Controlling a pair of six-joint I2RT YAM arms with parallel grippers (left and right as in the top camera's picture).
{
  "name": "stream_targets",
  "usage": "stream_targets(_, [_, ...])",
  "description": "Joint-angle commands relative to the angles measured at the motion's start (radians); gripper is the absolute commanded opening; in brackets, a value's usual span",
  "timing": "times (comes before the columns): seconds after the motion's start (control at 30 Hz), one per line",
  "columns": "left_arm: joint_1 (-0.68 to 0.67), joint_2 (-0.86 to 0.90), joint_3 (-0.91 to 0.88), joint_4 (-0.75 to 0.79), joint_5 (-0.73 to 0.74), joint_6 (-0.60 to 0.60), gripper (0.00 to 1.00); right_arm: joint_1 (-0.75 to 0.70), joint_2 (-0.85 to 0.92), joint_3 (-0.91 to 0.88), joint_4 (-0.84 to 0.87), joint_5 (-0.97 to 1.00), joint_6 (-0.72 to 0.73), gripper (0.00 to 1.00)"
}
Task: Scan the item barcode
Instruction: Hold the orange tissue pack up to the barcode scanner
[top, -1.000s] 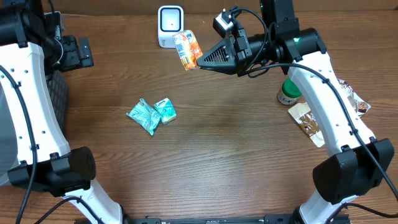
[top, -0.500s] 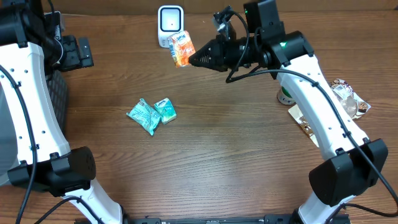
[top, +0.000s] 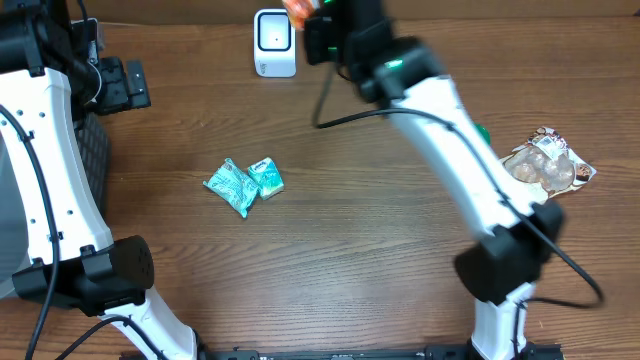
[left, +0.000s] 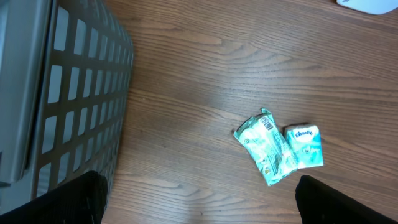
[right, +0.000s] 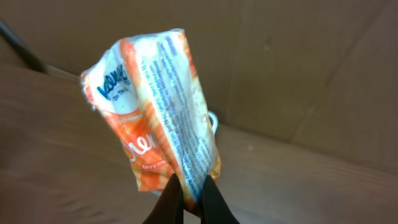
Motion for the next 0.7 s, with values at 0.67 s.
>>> stream_targets(0.67, [-0.002, -0.003, 0.002, 0.001, 0.000, 0.019, 1.00, 0.034, 0.493, 0.007, 0.701, 0.293, -1.047, 0.04])
